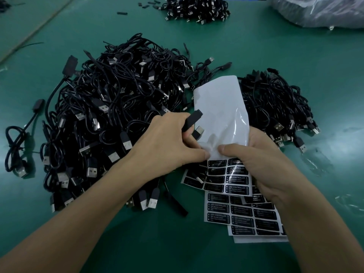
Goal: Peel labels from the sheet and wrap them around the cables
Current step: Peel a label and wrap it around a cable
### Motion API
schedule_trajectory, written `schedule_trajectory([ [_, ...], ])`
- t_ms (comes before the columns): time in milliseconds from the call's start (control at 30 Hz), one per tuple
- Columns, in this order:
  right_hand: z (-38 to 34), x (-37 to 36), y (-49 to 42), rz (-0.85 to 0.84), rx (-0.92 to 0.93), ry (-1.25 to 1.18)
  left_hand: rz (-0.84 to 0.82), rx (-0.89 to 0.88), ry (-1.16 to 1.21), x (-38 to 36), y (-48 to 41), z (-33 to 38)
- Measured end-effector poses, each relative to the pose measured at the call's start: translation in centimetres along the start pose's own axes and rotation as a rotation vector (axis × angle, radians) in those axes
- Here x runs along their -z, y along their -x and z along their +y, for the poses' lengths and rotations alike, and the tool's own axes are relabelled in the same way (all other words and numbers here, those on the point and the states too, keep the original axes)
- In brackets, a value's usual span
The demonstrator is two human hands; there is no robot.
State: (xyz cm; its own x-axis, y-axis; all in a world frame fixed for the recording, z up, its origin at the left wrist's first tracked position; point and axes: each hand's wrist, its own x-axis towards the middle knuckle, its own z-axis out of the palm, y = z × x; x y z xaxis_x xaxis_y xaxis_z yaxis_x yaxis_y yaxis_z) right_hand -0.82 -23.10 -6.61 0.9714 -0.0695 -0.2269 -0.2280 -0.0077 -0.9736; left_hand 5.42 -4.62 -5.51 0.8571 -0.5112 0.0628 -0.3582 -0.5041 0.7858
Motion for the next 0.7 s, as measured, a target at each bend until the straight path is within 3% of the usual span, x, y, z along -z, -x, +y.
schedule_trajectory([
  [700,-0.26,-0.04,0.14,-0.001,-0.019,0.002,0.057,0.042,-0.012,-0.58,-0.13,0.08],
])
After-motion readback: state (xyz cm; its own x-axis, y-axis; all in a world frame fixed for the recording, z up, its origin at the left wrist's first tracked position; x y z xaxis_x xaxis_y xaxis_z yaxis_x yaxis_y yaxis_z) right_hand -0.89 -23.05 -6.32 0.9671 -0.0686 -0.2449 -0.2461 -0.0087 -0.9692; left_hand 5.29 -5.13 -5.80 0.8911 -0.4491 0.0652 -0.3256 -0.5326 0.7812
